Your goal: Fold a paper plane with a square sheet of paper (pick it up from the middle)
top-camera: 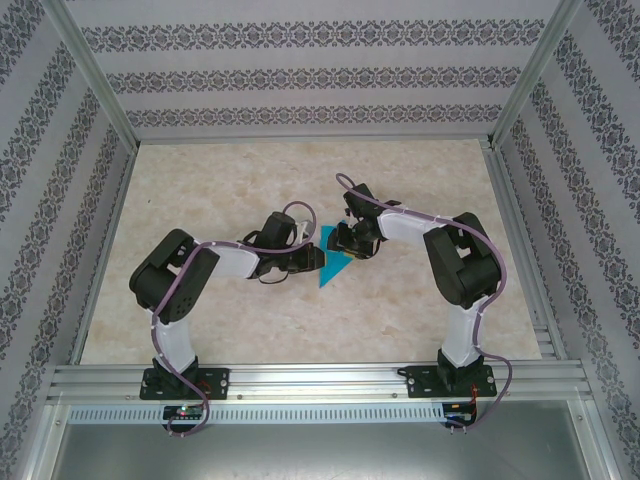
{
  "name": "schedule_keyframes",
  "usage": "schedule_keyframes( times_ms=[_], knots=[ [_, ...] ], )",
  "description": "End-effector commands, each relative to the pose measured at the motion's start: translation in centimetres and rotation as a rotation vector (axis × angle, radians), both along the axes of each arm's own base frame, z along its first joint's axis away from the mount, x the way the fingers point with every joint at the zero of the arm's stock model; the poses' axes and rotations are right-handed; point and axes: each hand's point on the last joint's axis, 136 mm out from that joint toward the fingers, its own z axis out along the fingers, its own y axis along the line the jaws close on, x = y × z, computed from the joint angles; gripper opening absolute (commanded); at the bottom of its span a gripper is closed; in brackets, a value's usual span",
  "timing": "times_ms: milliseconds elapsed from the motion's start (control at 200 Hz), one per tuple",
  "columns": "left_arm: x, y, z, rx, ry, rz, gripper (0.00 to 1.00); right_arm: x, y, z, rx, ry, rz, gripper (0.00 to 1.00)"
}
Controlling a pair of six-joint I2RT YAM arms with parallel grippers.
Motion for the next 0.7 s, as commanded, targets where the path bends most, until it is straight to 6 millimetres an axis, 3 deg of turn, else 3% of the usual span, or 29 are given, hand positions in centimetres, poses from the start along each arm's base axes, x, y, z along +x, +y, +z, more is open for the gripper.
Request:
schedule_keyframes(
  times_ms=[0, 315, 694],
  knots=[
    [1.6, 0.4, 2.5, -0.028, -0.051, 0.049, 0.16, -4.2, -5.4, -7.1, -0.279, 0.175, -0.035, 0.48],
    [2.3, -0.2, 2.1, -0.046, -0.037, 0.043, 0.11, -4.3, -5.5, -7.5, -0.286, 0.188, -0.042, 0.51],
    [2.1, -0.6, 0.4, -0.036, 0.006, 0.011, 0.1, -4.5, -5.9, -7.8, -0.291, 0.206, -0.065, 0.44]
  ],
)
